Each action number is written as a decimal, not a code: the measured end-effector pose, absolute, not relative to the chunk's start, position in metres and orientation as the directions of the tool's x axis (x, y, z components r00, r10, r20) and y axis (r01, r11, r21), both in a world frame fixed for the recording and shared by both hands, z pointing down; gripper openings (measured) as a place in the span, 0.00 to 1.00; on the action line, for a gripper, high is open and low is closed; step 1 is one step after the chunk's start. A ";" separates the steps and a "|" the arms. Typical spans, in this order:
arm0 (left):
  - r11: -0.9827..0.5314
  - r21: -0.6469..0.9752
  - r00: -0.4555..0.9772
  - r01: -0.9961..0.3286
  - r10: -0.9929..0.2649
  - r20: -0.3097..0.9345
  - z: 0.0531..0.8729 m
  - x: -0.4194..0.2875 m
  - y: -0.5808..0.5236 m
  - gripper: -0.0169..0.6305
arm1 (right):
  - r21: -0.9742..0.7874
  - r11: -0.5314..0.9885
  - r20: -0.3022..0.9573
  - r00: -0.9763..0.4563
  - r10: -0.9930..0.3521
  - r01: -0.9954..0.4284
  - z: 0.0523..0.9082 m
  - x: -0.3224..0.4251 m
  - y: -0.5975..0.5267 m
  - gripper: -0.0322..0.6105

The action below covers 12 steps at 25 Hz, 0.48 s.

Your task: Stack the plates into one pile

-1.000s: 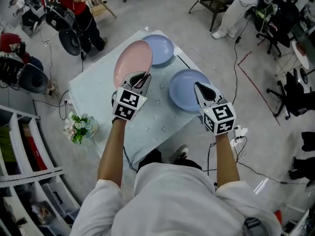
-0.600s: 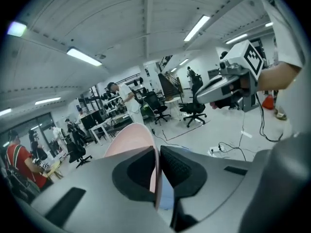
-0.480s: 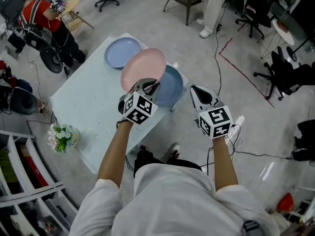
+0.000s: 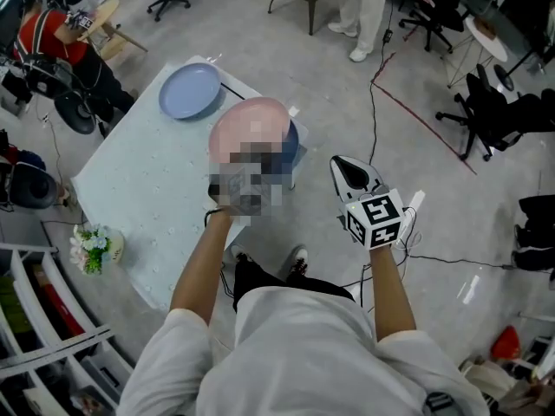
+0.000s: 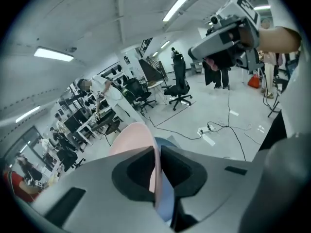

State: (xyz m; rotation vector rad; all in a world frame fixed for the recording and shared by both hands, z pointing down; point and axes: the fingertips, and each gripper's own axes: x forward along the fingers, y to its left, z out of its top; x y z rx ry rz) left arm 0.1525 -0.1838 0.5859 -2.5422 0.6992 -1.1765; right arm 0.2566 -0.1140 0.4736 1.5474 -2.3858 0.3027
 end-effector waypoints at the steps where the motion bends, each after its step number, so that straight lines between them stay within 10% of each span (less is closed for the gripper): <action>1: -0.854 -0.424 0.549 -0.302 -0.519 0.655 0.593 0.154 -0.184 0.11 | -0.025 0.403 0.346 -0.386 -0.855 -0.915 0.475 0.258 -0.113 0.07; 12: -0.920 -0.322 0.536 -0.225 -0.393 0.747 0.644 0.179 -0.171 0.11 | -0.038 0.381 0.374 -0.367 -0.852 -0.924 0.494 0.276 -0.109 0.07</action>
